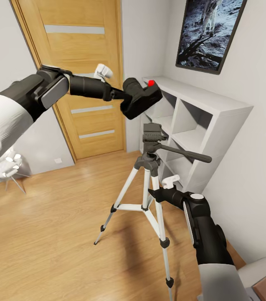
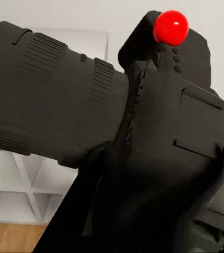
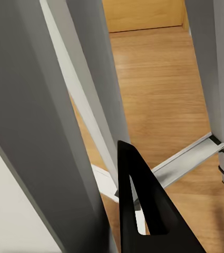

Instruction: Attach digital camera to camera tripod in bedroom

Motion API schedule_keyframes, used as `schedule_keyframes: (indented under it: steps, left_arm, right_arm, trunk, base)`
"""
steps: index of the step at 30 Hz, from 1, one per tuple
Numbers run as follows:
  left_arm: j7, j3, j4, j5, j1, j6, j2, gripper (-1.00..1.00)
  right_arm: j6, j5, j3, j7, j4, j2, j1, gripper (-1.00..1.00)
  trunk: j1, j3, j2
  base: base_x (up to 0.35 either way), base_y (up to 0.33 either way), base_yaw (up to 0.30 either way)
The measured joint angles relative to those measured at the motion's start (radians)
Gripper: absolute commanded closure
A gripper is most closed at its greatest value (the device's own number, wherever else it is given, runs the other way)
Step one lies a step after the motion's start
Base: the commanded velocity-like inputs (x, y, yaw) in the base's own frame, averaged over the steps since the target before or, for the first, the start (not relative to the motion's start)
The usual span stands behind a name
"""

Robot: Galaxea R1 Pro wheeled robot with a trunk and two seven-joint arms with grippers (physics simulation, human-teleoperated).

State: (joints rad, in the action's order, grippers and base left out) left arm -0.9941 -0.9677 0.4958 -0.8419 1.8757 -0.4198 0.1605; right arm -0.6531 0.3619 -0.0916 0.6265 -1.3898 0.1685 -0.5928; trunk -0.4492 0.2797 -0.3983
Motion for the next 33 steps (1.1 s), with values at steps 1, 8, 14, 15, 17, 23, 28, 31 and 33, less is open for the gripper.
schedule_keyframes:
  steps: [1, 8, 14, 15, 17, 23, 28, 31, 33]
  left_arm:
    - [-0.004, 0.029, -0.048, -0.001, 0.0, -0.001, -0.013, 1.0]
    - [-0.014, 0.085, -0.158, -0.005, 0.0, -0.007, -0.047, 1.0]
    - [-0.019, 0.096, -0.17, -0.006, 0.0, -0.011, -0.052, 1.0]
    - [-0.02, 0.097, -0.169, -0.006, 0.0, -0.012, -0.052, 1.0]
    - [-0.02, 0.1, -0.168, -0.006, 0.0, -0.015, -0.052, 1.0]
    - [-0.022, 0.097, -0.159, -0.004, 0.0, -0.02, -0.053, 1.0]
    - [-0.023, 0.086, -0.103, -0.003, 0.0, -0.022, -0.053, 1.0]
    - [-0.022, 0.084, -0.095, 0.001, 0.0, -0.022, -0.053, 1.0]
    - [-0.022, 0.082, -0.092, 0.01, 0.0, -0.021, -0.053, 1.0]
  right_arm:
    - [0.0, -0.001, 0.0, 0.0, 0.0, -0.001, 0.0, 1.0]
    - [0.0, -0.003, 0.0, 0.0, 0.0, -0.002, 0.0, 1.0]
    - [-0.001, -0.003, 0.0, 0.0, 0.0, -0.002, 0.0, 1.0]
    - [-0.001, -0.003, 0.0, 0.0, 0.0, -0.002, 0.0, 1.0]
    - [-0.001, -0.003, 0.0, 0.0, 0.0, -0.002, 0.0, 1.0]
    - [-0.001, -0.004, 0.0, 0.001, -0.001, -0.004, 0.0, 1.0]
    - [-0.003, -0.01, 0.001, 0.002, -0.003, -0.009, 0.0, 1.0]
    - [-0.003, -0.012, 0.001, 0.002, -0.003, -0.011, 0.0, 1.0]
    - [-0.003, -0.013, 0.001, 0.001, -0.003, -0.012, 0.0, 1.0]
  trunk:
    - [0.0, 0.0, 0.0]
    - [0.0, 0.0, 0.0]
    - [0.0, 0.0, 0.0]
    - [0.0, 0.0, 0.0]
    - [0.0, 0.0, 0.0]
    - [0.0, 0.0, 0.0]
    - [0.0, 0.0, 0.0]
    - [0.0, 0.0, 0.0]
    - [0.0, 0.0, 0.0]
  base:
    - [0.0, 0.0, 0.0]
    - [0.0, 0.0, 0.0]
    - [0.0, 0.0, 0.0]
    - [0.0, 0.0, 0.0]
    - [0.0, 0.0, 0.0]
    - [0.0, 0.0, 0.0]
    - [0.0, 0.0, 0.0]
    - [0.0, 0.0, 0.0]
    - [0.0, 0.0, 0.0]
